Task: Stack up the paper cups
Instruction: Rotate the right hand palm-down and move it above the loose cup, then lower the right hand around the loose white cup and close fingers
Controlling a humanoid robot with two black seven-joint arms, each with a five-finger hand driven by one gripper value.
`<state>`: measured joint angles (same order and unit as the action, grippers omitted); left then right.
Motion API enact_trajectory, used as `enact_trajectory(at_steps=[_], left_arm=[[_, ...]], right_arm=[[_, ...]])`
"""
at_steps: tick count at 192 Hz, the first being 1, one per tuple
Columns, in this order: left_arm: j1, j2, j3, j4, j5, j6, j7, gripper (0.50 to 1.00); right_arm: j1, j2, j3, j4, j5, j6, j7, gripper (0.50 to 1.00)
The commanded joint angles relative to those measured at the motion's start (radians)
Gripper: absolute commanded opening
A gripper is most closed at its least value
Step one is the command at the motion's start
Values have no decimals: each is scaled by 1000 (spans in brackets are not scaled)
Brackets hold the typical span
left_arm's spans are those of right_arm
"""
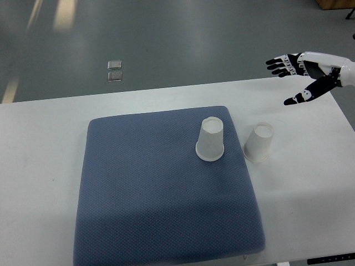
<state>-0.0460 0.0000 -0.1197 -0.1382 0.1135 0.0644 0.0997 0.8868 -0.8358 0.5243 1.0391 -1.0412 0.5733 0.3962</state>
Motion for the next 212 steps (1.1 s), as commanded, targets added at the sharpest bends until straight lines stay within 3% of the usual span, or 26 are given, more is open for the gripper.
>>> enact_trajectory(at_steps=[1, 59, 90, 137, 170, 212], left_arm=[[0, 0, 0, 0, 0, 0, 0, 1000], [0, 0, 0, 0, 0, 0, 0, 1000], [0, 0, 0, 0, 0, 0, 0, 1000], [0, 0, 0, 0, 0, 0, 0, 1000], [0, 0, 0, -1, 0, 0, 0, 1000], [0, 0, 0, 0, 0, 0, 0, 1000]], right_arm=[[1, -6, -9, 45, -109, 0, 1, 921], [-6, 52, -35, 58, -370, -67, -11, 919], [-3, 61, -93, 58, -395, -128, -11, 919], [-5, 89, -119, 58, -451, -155, -13, 917], [-3, 109, -164, 56, -462, -234, -31, 913], [-3, 112, -185, 55, -502, -237, -31, 905]])
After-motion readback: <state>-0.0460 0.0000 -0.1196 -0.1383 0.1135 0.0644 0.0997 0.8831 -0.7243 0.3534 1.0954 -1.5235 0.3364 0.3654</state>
